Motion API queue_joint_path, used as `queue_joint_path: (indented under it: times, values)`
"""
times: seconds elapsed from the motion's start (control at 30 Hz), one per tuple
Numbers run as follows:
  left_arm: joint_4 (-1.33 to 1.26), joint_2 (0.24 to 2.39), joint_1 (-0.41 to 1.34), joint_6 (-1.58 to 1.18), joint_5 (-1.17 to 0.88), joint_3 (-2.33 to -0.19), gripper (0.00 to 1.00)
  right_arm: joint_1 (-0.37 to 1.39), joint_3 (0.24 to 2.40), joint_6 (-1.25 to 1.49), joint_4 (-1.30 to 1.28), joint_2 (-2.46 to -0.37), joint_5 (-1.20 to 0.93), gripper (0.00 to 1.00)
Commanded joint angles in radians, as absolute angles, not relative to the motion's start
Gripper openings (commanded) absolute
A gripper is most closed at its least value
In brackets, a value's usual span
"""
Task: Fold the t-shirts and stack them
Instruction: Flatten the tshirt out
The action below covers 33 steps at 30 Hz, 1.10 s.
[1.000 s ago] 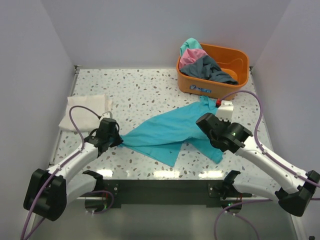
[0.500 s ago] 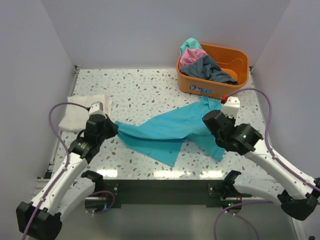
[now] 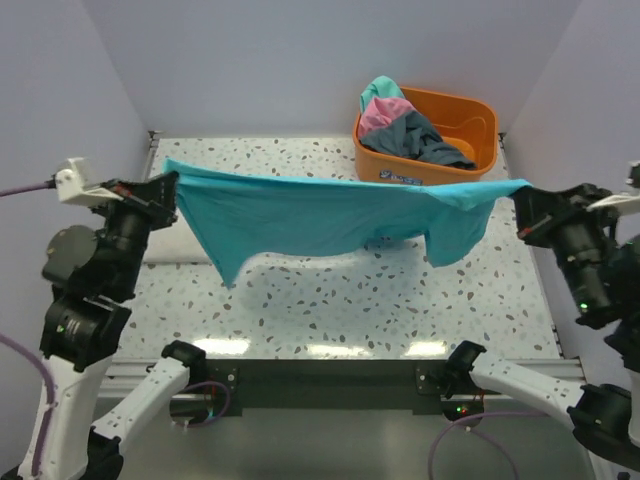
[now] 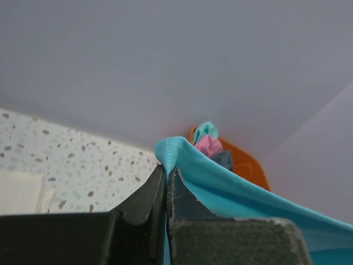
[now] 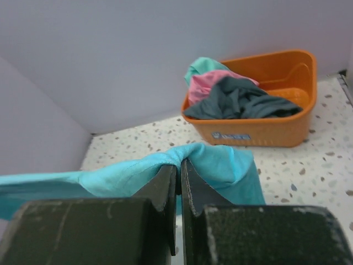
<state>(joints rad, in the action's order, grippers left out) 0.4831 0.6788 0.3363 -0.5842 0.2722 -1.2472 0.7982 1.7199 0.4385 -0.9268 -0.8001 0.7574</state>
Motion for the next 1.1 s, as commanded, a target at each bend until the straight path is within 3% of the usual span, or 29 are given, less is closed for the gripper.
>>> queue_joint_path:
  times: [0.0, 0.27, 0.43, 0.6, 0.77, 0.83, 0.9, 0.93, 0.97, 1.0, 1.03, 1.07]
  values:
    - [0.459, 0.664, 0.336, -0.515, 0.291, -1.411, 0.0, 0.796, 1.915, 0.318, -0.906, -0.839, 0.593, 0.0]
    - [0.491, 0.657, 0.336, -0.472, 0.198, -1.685, 0.0, 0.798, 2.203, 0.318, -0.954, -0.871, 0.295, 0.0]
    - [0.497, 0.649, 0.333, -0.472, 0.169, -1.72, 0.0, 0.796, 2.229, 0.322, -0.93, -0.864, 0.287, 0.0]
    - [0.459, 0.669, 0.333, -0.485, 0.196, -1.593, 0.0, 0.798, 2.142, 0.25, -0.936, -0.91, 0.533, 0.0]
    - [0.382, 0.761, 0.333, -0.499, 0.3, -1.284, 0.0, 0.796, 1.842, 0.222, -0.861, -1.047, 1.165, 0.0]
    - [0.344, 0.857, 0.333, -0.521, 0.405, -1.141, 0.0, 0.79, 1.725, 0.239, -0.793, -1.113, 1.256, 0.0]
    - [0.344, 0.993, 0.327, -0.564, 0.536, -1.074, 0.0, 0.761, 1.567, 0.242, -0.68, -1.164, 1.151, 0.0]
    - [0.347, 1.041, 0.319, -0.569, 0.543, -1.04, 0.06, 0.699, 1.537, 0.274, -0.684, -1.196, 1.059, 0.0]
    - [0.363, 1.092, 0.319, -0.572, 0.543, -1.035, 0.29, 0.666, 1.487, 0.323, -0.683, -1.275, 0.923, 0.0]
    - [0.364, 1.18, 0.316, -0.574, 0.549, -1.034, 0.68, 0.62, 1.453, 0.325, -0.652, -1.314, 0.87, 0.0]
    - [0.357, 1.216, 0.316, -0.572, 0.551, -1.034, 1.0, 0.606, 1.389, 0.319, -0.608, -1.35, 0.839, 0.0]
    - [0.342, 1.247, 0.314, -0.566, 0.552, -1.035, 1.0, 0.592, 1.373, 0.315, -0.535, -1.436, 0.789, 0.04]
